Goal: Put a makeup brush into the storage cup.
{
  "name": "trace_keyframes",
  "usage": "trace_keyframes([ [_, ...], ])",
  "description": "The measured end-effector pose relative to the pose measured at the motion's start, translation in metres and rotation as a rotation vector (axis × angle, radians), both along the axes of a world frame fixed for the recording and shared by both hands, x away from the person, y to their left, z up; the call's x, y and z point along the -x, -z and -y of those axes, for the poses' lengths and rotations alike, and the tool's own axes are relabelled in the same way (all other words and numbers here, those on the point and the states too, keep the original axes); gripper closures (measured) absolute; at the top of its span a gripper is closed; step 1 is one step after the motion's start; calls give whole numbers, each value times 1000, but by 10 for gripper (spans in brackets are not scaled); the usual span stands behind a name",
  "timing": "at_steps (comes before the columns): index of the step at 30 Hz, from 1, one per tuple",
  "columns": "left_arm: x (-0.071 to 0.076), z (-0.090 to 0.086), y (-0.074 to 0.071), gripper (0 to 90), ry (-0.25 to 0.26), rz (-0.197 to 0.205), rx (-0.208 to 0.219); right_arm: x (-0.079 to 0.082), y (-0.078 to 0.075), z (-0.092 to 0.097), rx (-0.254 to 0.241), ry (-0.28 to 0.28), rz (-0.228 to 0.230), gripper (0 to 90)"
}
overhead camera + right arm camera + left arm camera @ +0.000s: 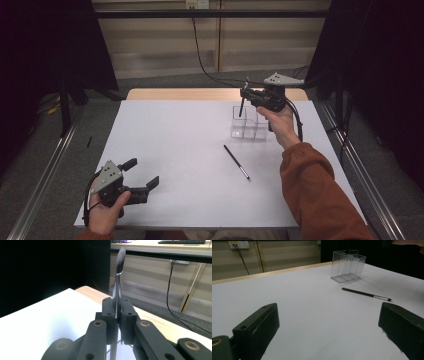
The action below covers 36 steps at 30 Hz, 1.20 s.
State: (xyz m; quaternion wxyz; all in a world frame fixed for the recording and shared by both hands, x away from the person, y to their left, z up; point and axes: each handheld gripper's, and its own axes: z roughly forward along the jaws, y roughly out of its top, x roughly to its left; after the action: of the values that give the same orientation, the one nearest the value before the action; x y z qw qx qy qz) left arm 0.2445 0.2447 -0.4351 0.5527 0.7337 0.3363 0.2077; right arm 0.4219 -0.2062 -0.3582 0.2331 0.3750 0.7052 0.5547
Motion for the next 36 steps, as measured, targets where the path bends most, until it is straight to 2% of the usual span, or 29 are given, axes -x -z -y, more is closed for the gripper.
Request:
trace_keyframes([
  [21, -2, -1, 0, 34, -2, -3, -11, -1, 25, -1, -4, 9, -42, 844],
  [36, -2, -2, 0, 34, -10, 0, -13, -2, 37, 2, -7, 12, -67, 844],
])
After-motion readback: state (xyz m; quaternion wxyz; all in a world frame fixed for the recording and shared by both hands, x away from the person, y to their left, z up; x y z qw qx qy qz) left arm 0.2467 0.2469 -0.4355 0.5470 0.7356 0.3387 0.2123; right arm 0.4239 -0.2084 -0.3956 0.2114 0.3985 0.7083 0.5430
